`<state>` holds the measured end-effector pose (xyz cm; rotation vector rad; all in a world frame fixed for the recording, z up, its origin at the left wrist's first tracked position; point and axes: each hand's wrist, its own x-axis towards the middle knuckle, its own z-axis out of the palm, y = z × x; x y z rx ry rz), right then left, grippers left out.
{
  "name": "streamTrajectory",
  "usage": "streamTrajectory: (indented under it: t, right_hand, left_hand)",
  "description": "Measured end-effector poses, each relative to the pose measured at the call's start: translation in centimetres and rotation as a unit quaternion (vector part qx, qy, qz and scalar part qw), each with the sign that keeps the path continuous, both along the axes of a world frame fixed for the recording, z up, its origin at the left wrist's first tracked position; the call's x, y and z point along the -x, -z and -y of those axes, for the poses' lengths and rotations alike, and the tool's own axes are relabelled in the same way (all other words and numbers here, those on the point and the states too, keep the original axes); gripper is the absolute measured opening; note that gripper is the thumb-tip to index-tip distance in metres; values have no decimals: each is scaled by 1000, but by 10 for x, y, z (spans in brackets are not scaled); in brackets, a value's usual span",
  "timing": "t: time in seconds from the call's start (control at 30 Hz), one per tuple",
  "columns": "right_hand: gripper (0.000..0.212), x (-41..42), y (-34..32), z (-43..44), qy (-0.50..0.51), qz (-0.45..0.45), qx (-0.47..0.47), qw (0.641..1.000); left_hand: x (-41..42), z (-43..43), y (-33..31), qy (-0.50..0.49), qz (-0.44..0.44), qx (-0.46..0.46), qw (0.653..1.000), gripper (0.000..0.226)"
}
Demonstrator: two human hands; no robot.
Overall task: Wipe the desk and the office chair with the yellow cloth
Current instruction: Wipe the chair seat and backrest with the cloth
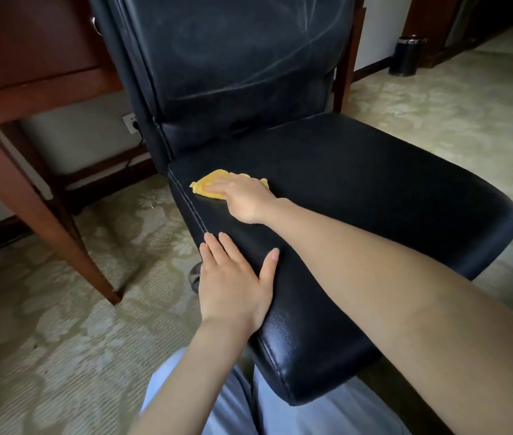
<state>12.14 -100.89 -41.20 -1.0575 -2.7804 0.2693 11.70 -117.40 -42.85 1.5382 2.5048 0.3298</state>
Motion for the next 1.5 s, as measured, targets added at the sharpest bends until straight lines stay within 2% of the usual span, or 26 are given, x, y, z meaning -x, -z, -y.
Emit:
streamTrajectory:
  t: [0.1,0.2,0.33,0.43,0.53,0.67,0.83,1.1,1.27,1.37,1.5]
  right_hand:
    - [57,-14,2,4,-47,-5,4,999]
    - [54,-38,3,15,-101,-11,17,995]
    - [49,-76,2,34,-157,-34,36,986]
    - [48,-104,-2,47,-239,-39,-10,970]
    - [41,-132,3,50,-254,-47,-20,966]
    - [45,-155,9,36,-240,-10,-32,970]
    - [46,-148,11,-22,-137,-36,-20,990]
    - [51,-96,3,-132,42,-15,13,999]
    - [66,-62,-1,-188,153,22,13,988]
    - [71,-41,-6,-217,225,28,21,974]
    - [65,-15,-7,-253,317,10,44,947]
  left_hand:
    - [-1,4,-9,15,-27,25,999,88]
    - [12,5,-24,29,-77,-33,996,59]
    - [34,-5,-37,10,-22,-100,995,43]
    - [47,-21,-42,-2,20,-146,989,34]
    - [63,-38,-43,20,33,-167,985,41]
    - [90,-60,-37,47,8,-130,990,55]
    - [117,-81,-19,93,-38,-67,993,61]
    - [137,-94,1,174,-76,-78,979,62]
    - [135,-92,4,168,-62,-103,978,71]
    - [135,-93,3,168,-80,-104,977,64]
    - [132,-95,-6,174,-65,-69,980,60]
